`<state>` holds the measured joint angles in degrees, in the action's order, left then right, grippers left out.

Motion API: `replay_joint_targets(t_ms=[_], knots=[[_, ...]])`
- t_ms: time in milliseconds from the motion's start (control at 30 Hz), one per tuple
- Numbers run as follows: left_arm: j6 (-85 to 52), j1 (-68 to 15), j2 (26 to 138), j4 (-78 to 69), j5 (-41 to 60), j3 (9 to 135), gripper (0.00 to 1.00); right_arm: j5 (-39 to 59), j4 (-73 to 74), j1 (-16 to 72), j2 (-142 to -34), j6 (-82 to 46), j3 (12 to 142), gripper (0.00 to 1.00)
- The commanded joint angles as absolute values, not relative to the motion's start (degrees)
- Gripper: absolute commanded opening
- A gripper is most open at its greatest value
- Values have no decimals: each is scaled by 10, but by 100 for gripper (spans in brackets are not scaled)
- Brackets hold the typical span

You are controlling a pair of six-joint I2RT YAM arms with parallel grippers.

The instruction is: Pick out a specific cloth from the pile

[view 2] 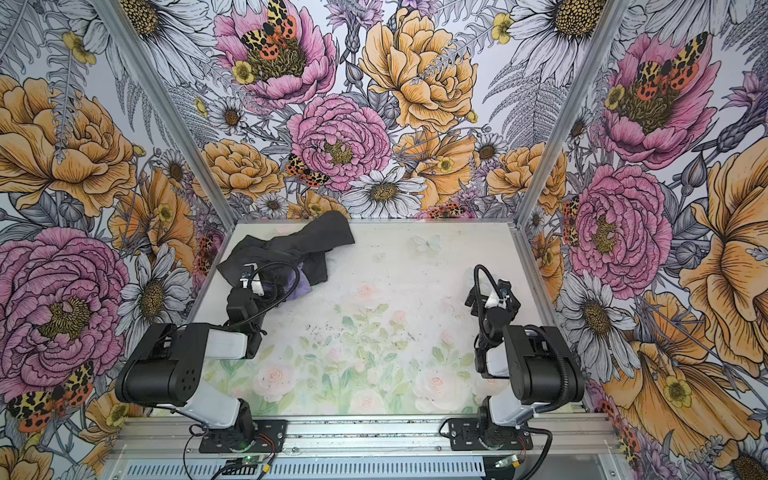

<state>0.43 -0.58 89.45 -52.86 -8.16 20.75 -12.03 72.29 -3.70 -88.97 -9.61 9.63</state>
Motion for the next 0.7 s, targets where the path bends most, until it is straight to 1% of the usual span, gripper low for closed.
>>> replay_joint_targets(t_ms=[0, 467, 533, 667], knots=[[9, -4, 889, -542, -77, 215, 99, -126, 742, -38, -892, -107, 100, 99], [5, 0, 889, -538, -68, 217, 99, -121, 738, -38, -892, -105, 103, 99], [4, 3, 889, -538, -64, 217, 99, -114, 722, -38, -890, -104, 110, 99], [4, 3, 889, -539, -64, 217, 99, -100, 645, -35, -880, -94, 143, 100]])
